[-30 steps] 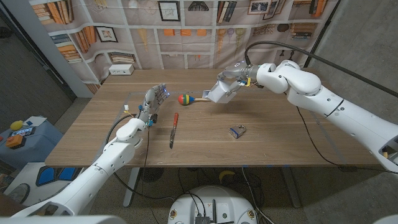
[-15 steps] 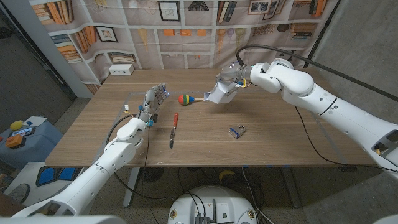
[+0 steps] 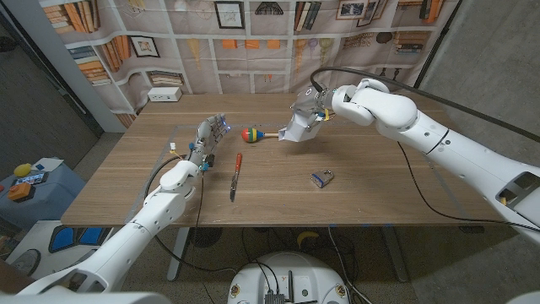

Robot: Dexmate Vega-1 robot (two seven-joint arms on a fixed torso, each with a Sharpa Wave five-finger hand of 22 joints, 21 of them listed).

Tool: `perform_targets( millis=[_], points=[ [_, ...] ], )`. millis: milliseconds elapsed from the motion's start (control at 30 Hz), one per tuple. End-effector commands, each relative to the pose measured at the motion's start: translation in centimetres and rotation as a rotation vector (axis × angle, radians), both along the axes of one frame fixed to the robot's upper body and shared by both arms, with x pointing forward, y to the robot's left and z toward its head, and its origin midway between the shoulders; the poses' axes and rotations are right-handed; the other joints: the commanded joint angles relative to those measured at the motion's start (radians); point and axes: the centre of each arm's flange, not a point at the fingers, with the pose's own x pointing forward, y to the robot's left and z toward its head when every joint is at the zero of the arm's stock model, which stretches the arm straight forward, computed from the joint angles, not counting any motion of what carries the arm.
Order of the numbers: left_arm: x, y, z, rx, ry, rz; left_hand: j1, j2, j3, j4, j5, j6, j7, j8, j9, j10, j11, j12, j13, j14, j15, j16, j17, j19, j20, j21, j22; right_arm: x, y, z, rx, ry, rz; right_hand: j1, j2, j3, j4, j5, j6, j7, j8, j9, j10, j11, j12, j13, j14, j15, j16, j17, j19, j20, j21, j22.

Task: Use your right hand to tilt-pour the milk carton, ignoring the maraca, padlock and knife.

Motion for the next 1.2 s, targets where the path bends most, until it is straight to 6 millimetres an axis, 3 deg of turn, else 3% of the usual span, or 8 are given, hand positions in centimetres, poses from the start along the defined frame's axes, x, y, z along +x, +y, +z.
perform_targets(
  millis=[33,500,1200],
  points=[
    [0.6,-0.2,-0.3,-0.012,0.004,-0.005,0.001,0.077,0.007,-0.004,-0.001,0.008,-0.001,0.005,0.004,0.007,-0.001,0.006,0.003,0.002,-0.002,0.004,0.000,0.009,-0.004,0.001,0.005,0.1,1.4,-0.1,-0.121,-0.050,-0.053,-0.011,0.005,-0.006,0.001,-0.001,0.003,-0.008,0.008,0.000,0.005,0.002,-0.002,0.004,0.005,-0.003,0.003,0.005,-0.002,0.009,-0.001,0.001],
    [0.9,-0.3,-0.2,-0.016,0.004,-0.011,0.000,0.078,0.008,-0.004,-0.001,0.010,-0.001,0.005,0.004,0.007,0.003,0.006,0.003,0.004,0.002,0.005,0.001,0.009,-0.002,0.001,0.005,0.1,2.7,-0.7,-0.244,-0.129,-0.095,-0.017,0.009,-0.006,0.002,-0.001,0.002,-0.007,0.008,-0.001,-0.003,0.010,-0.009,0.007,0.001,0.001,0.002,0.005,-0.001,0.011,0.000,0.001],
    [0.5,-0.4,-0.8,-0.020,0.008,-0.017,-0.001,0.078,0.010,-0.002,-0.001,0.011,0.000,0.004,0.004,0.008,0.005,0.006,0.003,0.004,0.005,0.004,0.001,0.011,0.000,0.002,0.005,0.4,2.8,-1.5,-0.367,-0.177,-0.124,-0.023,0.019,-0.005,0.003,0.001,-0.006,-0.011,0.006,-0.002,-0.013,0.015,-0.019,0.011,-0.009,0.011,-0.001,0.005,0.002,0.005,0.001,0.001]
  ],
)
